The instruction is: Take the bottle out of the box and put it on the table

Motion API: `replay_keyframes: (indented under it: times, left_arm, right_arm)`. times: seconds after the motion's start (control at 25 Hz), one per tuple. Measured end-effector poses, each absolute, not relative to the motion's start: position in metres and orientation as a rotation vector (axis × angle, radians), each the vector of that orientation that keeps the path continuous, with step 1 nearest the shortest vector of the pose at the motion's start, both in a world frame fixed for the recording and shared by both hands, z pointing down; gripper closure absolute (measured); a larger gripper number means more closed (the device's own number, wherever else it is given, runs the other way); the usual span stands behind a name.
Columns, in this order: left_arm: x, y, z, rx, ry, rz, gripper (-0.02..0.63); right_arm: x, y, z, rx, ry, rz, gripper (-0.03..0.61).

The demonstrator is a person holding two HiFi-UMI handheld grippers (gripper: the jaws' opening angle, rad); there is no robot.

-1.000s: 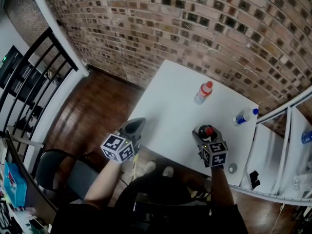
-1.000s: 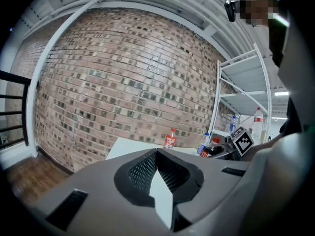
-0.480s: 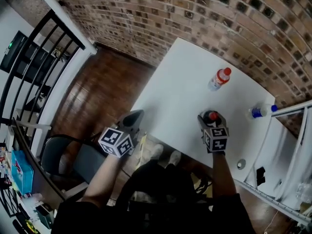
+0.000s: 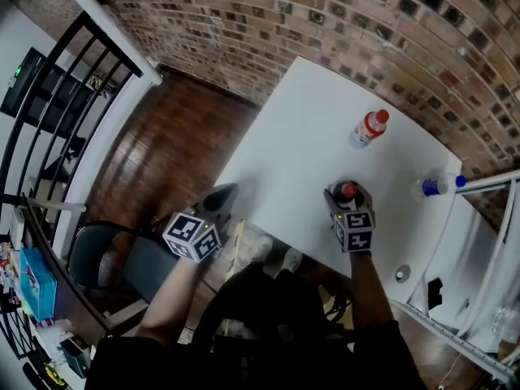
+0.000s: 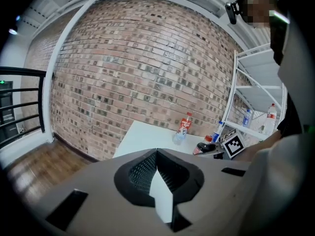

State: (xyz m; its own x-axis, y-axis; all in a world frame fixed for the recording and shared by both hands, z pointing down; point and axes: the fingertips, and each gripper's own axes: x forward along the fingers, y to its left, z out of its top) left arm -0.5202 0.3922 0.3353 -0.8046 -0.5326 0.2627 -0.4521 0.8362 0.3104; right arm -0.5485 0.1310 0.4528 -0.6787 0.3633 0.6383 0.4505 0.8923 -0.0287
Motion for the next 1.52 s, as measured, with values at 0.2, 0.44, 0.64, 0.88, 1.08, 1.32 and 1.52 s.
replay_keyframes:
  times: [0.2,0.44,0.64,0.88,1.08,1.32,1.52]
  left_arm:
    - [-0.521,0.390,0.330,0.745,-2.680,-0.357,0.609]
    - [-0.521,0.383,0.313,0.773,-2.701,-0.369,0.609]
    - [-0.519,0.381,0.307,0.792,-2.703,-0.385,0.609]
    - [-0.526,0.357,0.295,0.888,-2.708,-0.435,0.609]
    - [-0.530,0.336,0.278,0.963,-2.720,-0.495,0.609]
    - [-0.524,0.318,0.267,1.069,-2.704,-0.535,0.609]
    - [-0.530,0.317,0.257,1.107,-2.710,-0.604,0.609]
  right_arm:
    - [-0.547,0.134,0.450,-0.637,-2.376,-0.103,0.181]
    - [-0.539,0.123,0.436,-0.580,-2.431,-0.085,0.177]
    - [-0.527,0.118,0.417,-0.584,-2.467,-0.040,0.178]
    - [-0.511,0.097,0.368,-0.497,-2.640,0.047,0.267]
    - [-0.490,0.077,0.319,-0.443,-2.765,0.132,0.406]
    - [-0.462,0.065,0.283,-0.360,-2.865,0.163,0.574]
    - [-0.450,0.056,0.265,-0.293,-2.916,0.178,0.574]
